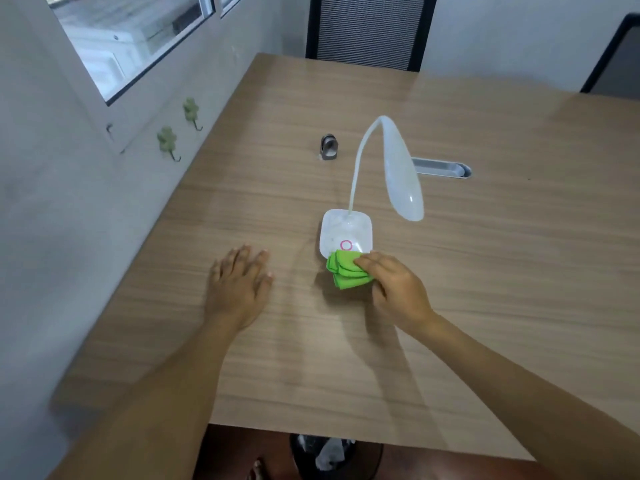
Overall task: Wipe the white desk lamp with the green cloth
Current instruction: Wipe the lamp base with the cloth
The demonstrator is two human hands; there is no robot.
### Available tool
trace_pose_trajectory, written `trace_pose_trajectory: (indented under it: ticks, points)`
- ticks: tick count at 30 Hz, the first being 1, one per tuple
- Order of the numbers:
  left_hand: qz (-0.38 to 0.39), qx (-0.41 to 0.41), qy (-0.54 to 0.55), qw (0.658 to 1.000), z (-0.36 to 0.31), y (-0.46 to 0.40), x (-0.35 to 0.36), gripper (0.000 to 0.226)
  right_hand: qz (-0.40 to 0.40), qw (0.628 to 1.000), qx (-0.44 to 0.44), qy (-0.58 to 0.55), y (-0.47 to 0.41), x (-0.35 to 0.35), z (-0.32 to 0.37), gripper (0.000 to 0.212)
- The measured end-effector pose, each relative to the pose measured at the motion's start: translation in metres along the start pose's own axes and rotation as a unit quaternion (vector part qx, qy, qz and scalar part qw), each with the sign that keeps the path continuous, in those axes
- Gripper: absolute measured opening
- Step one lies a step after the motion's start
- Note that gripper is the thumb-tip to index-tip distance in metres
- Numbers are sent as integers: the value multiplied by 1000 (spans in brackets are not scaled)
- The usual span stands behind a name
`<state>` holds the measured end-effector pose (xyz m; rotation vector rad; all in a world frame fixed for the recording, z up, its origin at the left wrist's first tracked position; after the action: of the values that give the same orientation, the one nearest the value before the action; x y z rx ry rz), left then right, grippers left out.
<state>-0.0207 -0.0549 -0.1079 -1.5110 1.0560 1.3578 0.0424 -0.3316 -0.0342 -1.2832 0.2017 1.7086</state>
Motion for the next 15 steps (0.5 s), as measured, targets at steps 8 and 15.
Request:
trace_pose_trajectory:
  ticks: [8, 15]
  points:
    - [-31, -3, 1, 999, 1, 0, 1, 63, 0, 992, 129, -4, -50, 8, -19, 55]
    - [-31, -2, 6, 1000, 0, -1, 2, 63, 37, 998, -30, 51, 7, 21, 9, 53]
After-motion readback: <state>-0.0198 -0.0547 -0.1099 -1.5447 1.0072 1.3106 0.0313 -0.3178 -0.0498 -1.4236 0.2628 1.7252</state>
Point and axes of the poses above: each hand's wrist, its own y-axis away from the middle knuckle, its own x-axis out of the palm, z = x × y, the point moved 1 cm from there along -y, towards the middle knuckle, and after that the axes turned 6 degrees about -y, right-handed, at the moved point
